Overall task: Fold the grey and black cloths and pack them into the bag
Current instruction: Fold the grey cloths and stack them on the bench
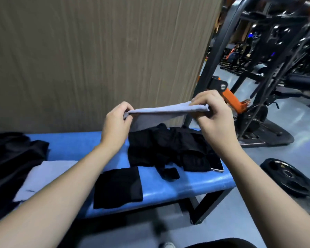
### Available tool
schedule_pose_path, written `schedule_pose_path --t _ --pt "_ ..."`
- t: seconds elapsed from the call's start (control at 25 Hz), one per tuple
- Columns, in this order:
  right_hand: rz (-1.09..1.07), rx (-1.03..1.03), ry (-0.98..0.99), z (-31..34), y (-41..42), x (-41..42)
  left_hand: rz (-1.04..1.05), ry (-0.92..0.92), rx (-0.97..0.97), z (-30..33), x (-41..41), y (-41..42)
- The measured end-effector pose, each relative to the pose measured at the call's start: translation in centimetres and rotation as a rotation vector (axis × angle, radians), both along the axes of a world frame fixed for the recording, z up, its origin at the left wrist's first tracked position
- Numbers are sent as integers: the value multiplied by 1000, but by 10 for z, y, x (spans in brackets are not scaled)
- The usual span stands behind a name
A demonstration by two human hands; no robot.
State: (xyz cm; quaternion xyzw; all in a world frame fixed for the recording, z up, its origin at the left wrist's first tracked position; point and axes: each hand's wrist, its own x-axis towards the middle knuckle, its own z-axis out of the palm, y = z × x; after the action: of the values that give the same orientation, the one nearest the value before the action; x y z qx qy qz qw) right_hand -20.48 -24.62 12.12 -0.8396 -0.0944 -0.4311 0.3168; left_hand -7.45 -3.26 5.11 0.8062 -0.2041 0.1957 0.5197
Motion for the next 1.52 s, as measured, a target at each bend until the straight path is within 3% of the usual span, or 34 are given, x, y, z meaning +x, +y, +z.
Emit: schedule_pose_path --t 0.08,0.16,0.32,0.52,0.76,0.88,0.96,1.08,1.2,1.28,1.36,1.44,1.52 --pt "65 130 48 -14 13 22 -86 100 -146 -5 11 30" --pt "88 216 120 -29 26 42 -81 50 -147 -11 19 60" --pt "43 100 222 -65 44 81 -62 -166 177 -28 41 120" --pt "-4 -151 373 -109 85 121 -43 -204 430 -48 47 172" --pt "72 -267 449 -155 123 149 44 -49 584 -82 68 208" --pt "75 -522 640 -184 120 160 7 237 765 -95 78 211" --pt "46 -556 796 -190 116 162 5 415 924 -94 82 208" --pt "-29 -467 659 -189 118 165 108 338 924 -83 83 202" --pt "-62 -463 543 -186 134 171 59 185 748 -77 88 192" --pt "-12 -464 598 -185 148 176 -56 255 768 -81 90 185" --pt "23 -521 719 -190 156 181 -115 394 946 -92 94 184" --pt "41 -569 881 -200 156 184 -138 518 1104 -102 102 190" --pt "52 -506 985 -203 151 185 -126 579 1129 -106 109 199"
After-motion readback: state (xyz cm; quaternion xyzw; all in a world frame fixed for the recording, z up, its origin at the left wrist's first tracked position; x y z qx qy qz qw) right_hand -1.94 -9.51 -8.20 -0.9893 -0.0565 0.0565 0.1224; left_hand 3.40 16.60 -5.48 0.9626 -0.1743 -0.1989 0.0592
